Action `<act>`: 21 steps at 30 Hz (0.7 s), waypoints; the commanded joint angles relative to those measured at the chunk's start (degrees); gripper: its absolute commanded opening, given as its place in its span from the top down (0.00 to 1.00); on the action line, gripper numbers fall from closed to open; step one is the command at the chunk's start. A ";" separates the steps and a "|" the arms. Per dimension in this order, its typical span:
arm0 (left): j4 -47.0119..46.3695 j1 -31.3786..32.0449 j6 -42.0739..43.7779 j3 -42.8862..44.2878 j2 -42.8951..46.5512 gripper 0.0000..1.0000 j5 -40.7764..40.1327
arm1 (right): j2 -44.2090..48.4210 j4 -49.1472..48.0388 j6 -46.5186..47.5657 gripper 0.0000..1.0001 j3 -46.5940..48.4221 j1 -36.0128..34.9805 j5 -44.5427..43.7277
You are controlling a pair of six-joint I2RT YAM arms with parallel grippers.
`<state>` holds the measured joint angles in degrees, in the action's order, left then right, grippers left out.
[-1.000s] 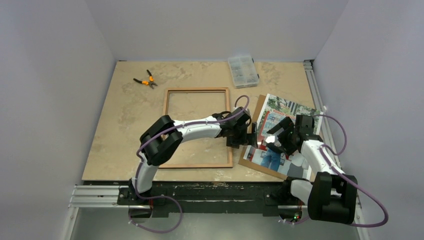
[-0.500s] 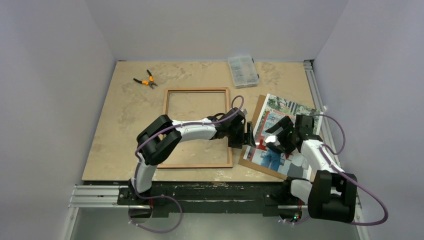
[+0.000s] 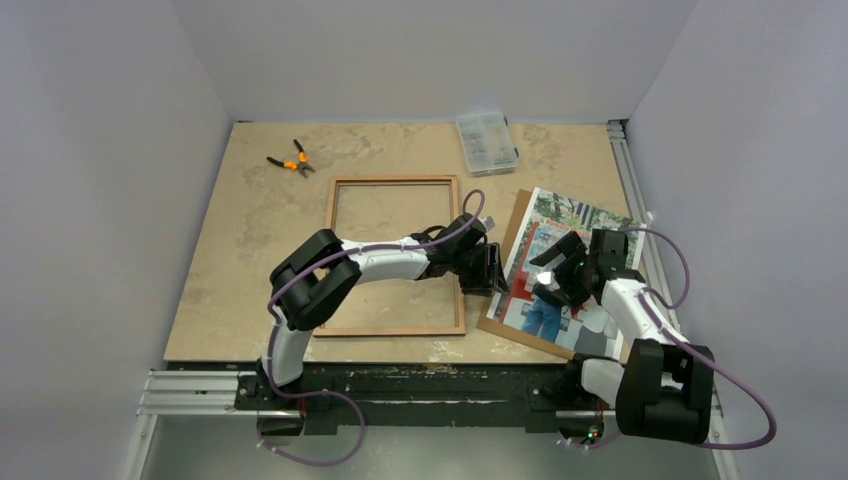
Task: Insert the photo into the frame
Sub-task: Move the photo frame item to the center of the board.
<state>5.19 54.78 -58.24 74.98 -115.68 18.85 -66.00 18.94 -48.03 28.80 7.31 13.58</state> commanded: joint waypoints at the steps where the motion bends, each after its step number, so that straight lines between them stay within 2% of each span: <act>1: -9.56 0.46 -3.18 -0.85 2.24 0.55 4.40 | -2.82 5.81 0.75 0.03 -3.49 -0.19 0.00; 3: -11.77 0.50 -4.15 -2.05 2.50 0.59 4.61 | -2.82 5.74 0.67 0.03 -3.61 -0.17 0.17; 9: -13.48 0.41 -5.63 -2.85 2.12 0.61 4.58 | -2.91 5.23 0.50 0.03 -3.84 -0.22 0.97; 12: -13.36 0.41 -6.09 -3.26 1.71 0.73 4.24 | -2.85 5.48 0.74 0.03 -3.62 -0.19 1.25; 17: -8.00 0.33 -3.24 -2.18 2.03 1.00 2.43 | -1.48 6.03 2.48 0.03 -2.45 -0.24 2.46; 21: -1.94 0.33 -0.76 -1.75 3.19 1.00 -0.07 | 0.83 6.86 4.19 0.02 -0.91 -0.23 3.78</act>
<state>-0.75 54.83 -61.91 71.72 -115.61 20.23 -65.45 18.50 -46.81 28.82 7.51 16.16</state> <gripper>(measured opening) 0.006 0.970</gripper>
